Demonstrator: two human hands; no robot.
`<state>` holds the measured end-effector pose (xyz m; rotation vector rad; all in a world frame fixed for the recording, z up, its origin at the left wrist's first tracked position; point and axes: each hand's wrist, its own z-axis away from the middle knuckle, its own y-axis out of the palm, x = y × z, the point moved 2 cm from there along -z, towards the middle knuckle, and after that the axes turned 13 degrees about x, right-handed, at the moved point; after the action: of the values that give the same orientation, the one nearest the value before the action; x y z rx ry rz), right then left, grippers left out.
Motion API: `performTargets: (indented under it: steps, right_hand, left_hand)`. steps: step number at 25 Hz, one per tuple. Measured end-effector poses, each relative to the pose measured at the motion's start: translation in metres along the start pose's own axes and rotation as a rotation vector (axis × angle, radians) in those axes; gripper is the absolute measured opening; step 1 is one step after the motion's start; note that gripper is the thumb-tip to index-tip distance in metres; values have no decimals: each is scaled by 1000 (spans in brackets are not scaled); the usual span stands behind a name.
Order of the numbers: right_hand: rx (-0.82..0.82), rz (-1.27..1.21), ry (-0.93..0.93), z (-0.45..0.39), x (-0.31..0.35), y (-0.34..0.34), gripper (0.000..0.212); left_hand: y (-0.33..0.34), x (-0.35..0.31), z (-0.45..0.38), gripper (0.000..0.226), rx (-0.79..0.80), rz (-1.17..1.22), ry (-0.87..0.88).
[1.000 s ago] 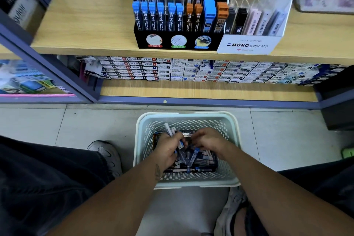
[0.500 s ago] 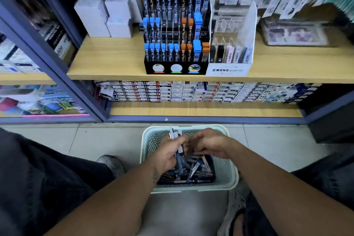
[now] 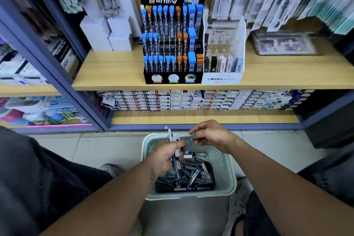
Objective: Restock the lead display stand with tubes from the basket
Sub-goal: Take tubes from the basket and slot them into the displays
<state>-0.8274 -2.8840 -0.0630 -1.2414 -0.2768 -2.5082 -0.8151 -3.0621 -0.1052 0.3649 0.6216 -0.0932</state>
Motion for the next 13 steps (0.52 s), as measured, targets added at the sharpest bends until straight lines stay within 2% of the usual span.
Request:
performTargets:
  steps: [2, 5, 13]
  right_hand:
    - [22, 4, -43, 10, 21, -3, 17]
    - [23, 15, -155, 36, 62, -12, 20]
    - [60, 123, -392, 117, 181, -21, 17]
  left_hand:
    - [6, -18, 9, 40, 66, -22, 25]
    - [26, -58, 34, 8, 184, -89, 90]
    - [64, -167, 117, 17, 232, -237, 226]
